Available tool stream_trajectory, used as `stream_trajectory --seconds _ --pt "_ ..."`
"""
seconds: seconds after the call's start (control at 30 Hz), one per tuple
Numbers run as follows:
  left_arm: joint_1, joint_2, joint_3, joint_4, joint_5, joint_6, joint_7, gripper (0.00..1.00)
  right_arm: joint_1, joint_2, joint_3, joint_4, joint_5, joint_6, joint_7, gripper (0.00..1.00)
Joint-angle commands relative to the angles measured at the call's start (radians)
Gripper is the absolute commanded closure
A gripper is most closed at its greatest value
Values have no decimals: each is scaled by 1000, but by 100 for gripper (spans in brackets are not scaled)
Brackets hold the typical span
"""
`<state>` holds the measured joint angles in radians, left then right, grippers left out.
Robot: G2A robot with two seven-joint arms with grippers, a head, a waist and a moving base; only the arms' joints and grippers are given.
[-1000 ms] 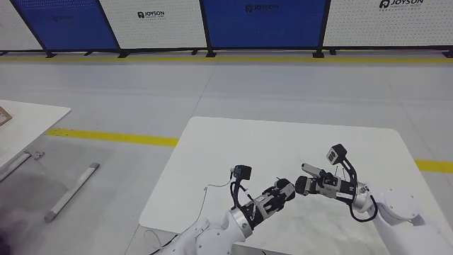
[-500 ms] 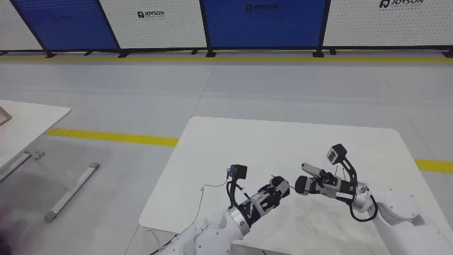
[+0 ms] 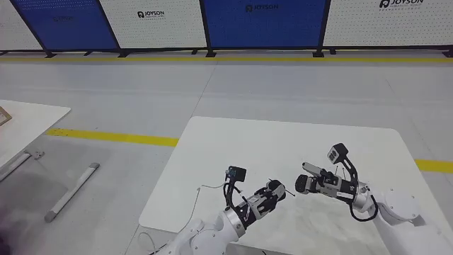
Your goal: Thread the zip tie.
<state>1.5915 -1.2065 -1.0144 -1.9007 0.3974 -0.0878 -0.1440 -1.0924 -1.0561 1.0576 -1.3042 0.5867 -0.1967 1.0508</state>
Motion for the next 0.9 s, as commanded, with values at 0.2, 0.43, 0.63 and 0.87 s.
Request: stream_trajectory --seconds 0.2,0.43,0.63,0.87 --pt "0 0 0 0 0 0 0 100 -30 50 135 -60 -175 152 32 0" --pt "0 0 0 0 0 0 0 100 4 65 127 -90 -402 294 -2 0" --pt "0 0 0 0 0 0 0 100 4 65 127 -90 -402 294 -2 0" --pt "0 0 0 0 0 0 0 100 4 65 127 -90 -402 294 -2 0"
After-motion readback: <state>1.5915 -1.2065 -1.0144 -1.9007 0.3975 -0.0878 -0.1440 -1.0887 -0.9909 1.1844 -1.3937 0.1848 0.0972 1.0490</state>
